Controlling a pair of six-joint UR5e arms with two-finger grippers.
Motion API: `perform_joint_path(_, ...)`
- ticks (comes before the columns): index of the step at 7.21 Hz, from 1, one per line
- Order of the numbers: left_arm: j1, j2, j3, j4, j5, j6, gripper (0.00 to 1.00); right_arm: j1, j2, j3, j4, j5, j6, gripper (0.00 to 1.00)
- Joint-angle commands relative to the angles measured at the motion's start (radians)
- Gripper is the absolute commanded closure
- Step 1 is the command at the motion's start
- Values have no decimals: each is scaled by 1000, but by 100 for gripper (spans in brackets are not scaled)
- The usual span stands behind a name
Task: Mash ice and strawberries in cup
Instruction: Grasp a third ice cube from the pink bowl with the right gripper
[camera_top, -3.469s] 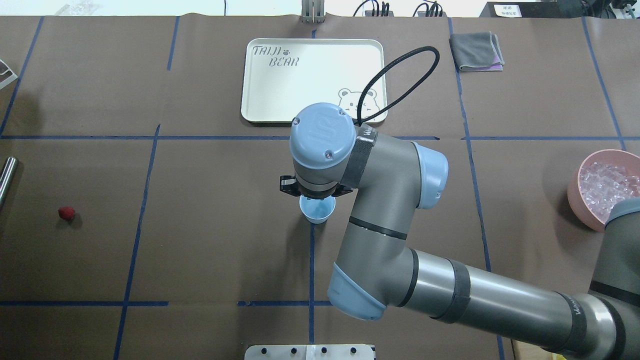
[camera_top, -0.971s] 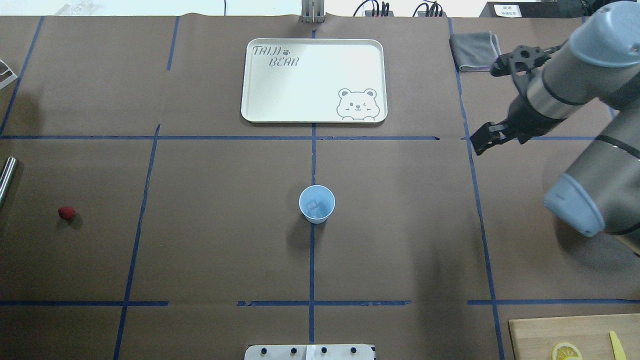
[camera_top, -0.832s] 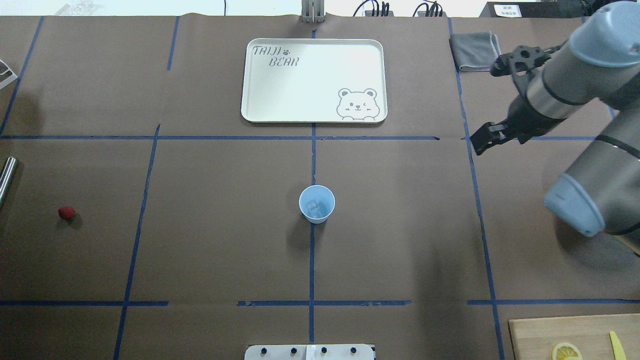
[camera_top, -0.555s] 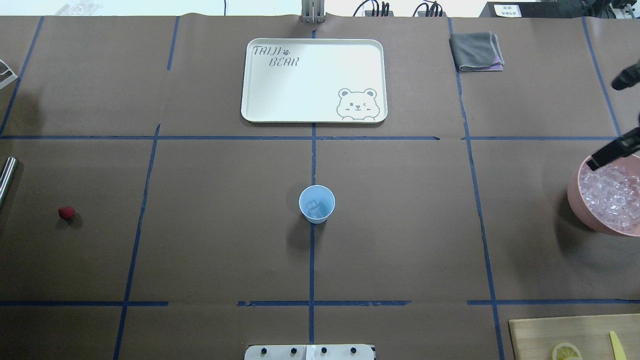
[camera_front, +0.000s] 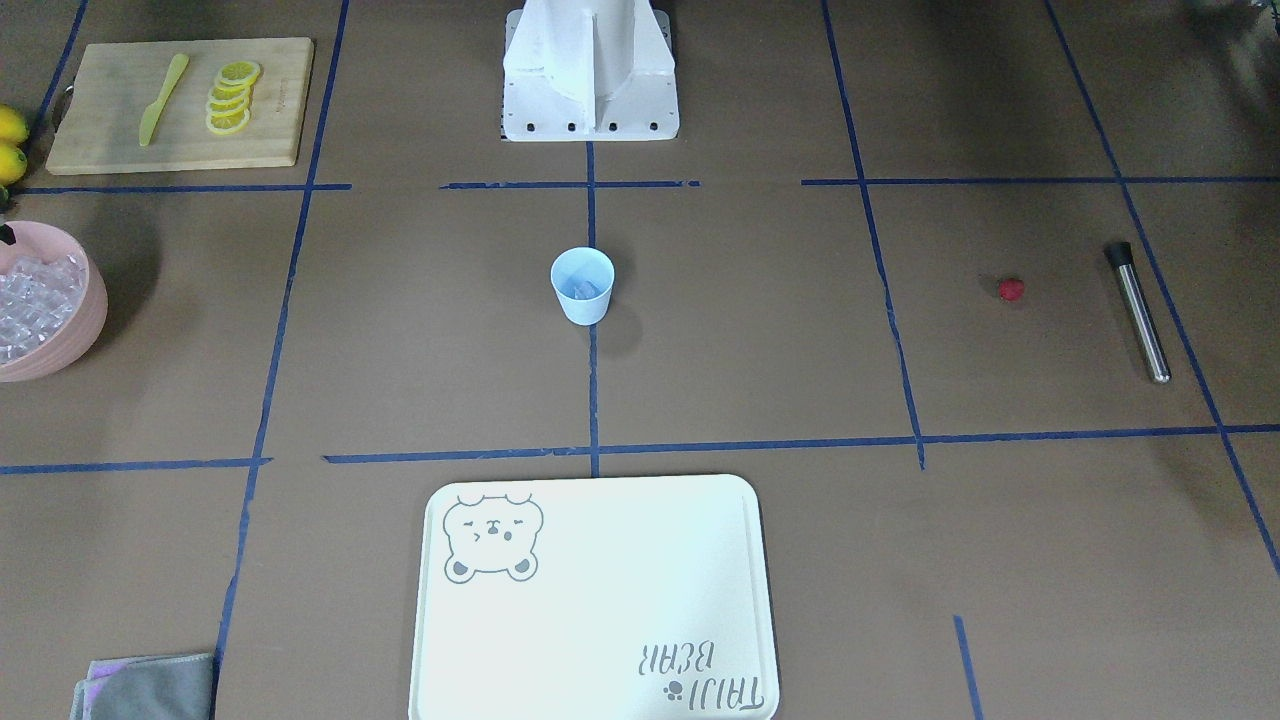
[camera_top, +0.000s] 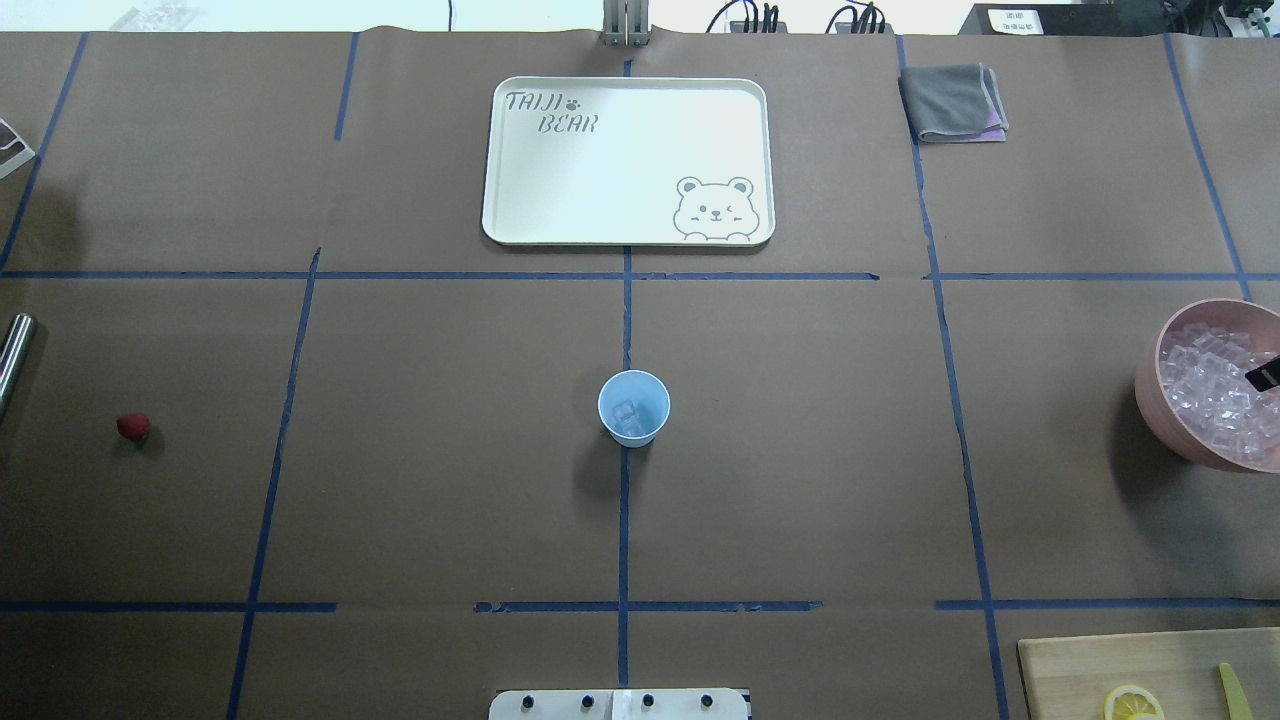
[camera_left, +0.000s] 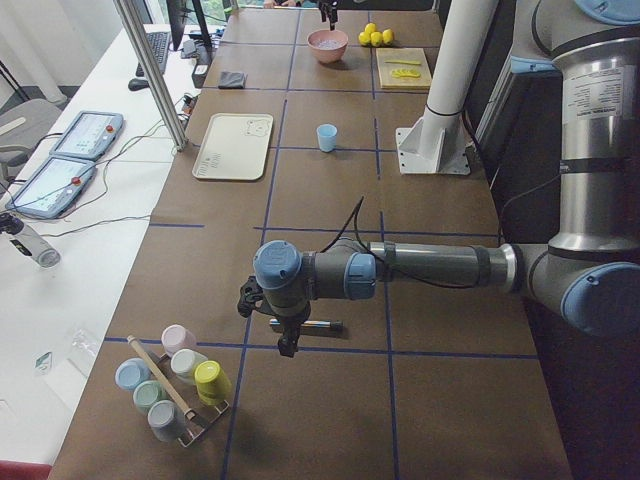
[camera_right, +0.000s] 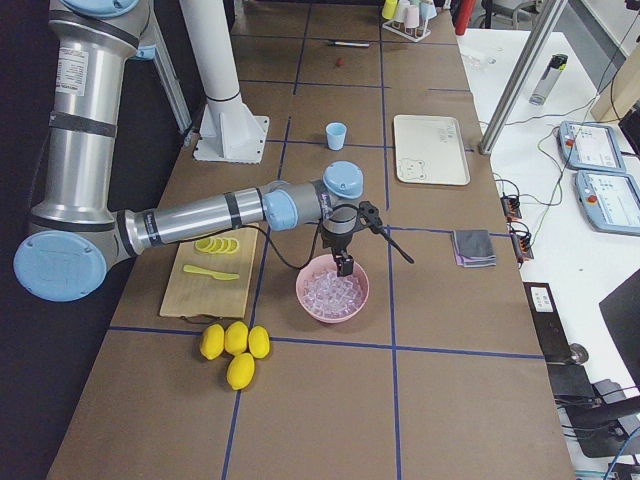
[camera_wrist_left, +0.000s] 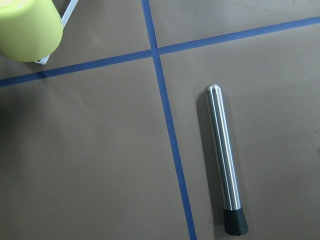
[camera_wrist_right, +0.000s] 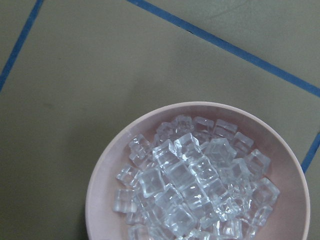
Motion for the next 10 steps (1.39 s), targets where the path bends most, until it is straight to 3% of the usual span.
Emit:
perform_joint_path(1,0,0,1,0,0,0,0,-2,-7,-85,111,-5,31,5)
perform_joint_path(10,0,0,1,2,0,0,0,-109,4,-125,130,-21,116,19)
